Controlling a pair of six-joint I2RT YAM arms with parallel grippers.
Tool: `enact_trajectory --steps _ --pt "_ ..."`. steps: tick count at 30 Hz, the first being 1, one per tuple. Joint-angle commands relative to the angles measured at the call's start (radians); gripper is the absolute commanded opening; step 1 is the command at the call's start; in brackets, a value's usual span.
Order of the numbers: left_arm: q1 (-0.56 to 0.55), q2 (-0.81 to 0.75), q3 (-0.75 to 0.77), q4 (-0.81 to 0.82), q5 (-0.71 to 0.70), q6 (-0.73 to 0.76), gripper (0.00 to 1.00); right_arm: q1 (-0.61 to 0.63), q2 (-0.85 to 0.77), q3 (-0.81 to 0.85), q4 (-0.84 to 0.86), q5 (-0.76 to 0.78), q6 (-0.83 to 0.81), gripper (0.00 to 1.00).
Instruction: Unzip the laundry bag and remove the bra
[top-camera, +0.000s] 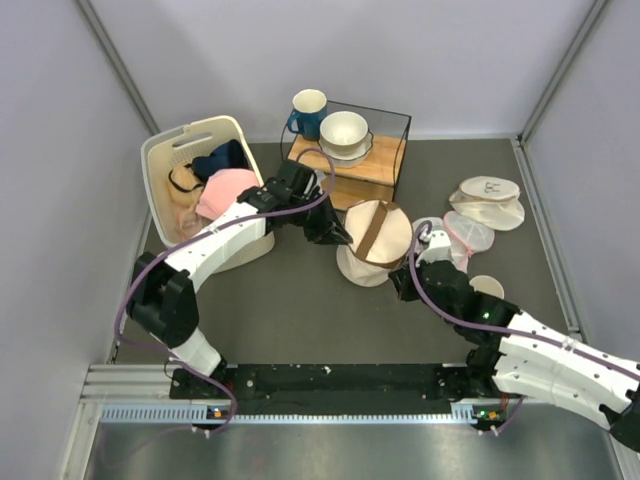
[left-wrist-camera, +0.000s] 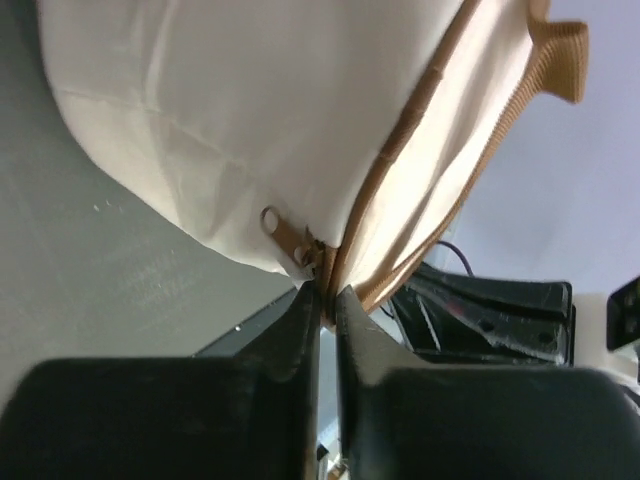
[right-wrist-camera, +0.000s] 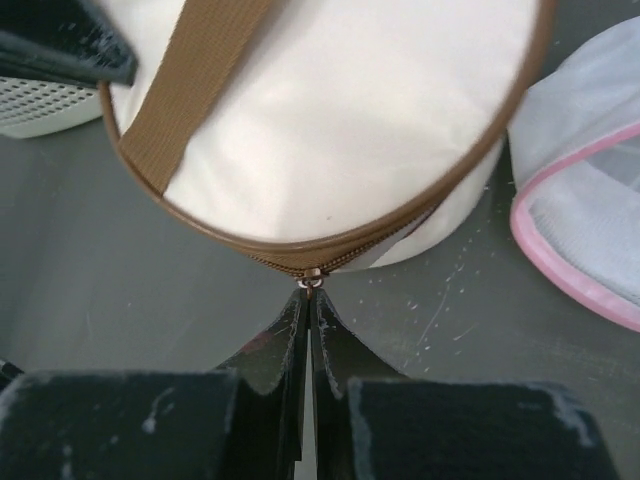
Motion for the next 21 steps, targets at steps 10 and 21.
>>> enact_trajectory --steps 10,21 --pt "0.029 -0.129 0.074 -0.089 -0.139 0.109 0.96 0.016 0.25 0.161 0.092 -0.131 0.175 0.0" --pt "-0.046 -0.207 -0.207 0.151 -0.087 -0.064 0.85 0.015 0.261 0.18 0.107 -0.135 0.161 0.0"
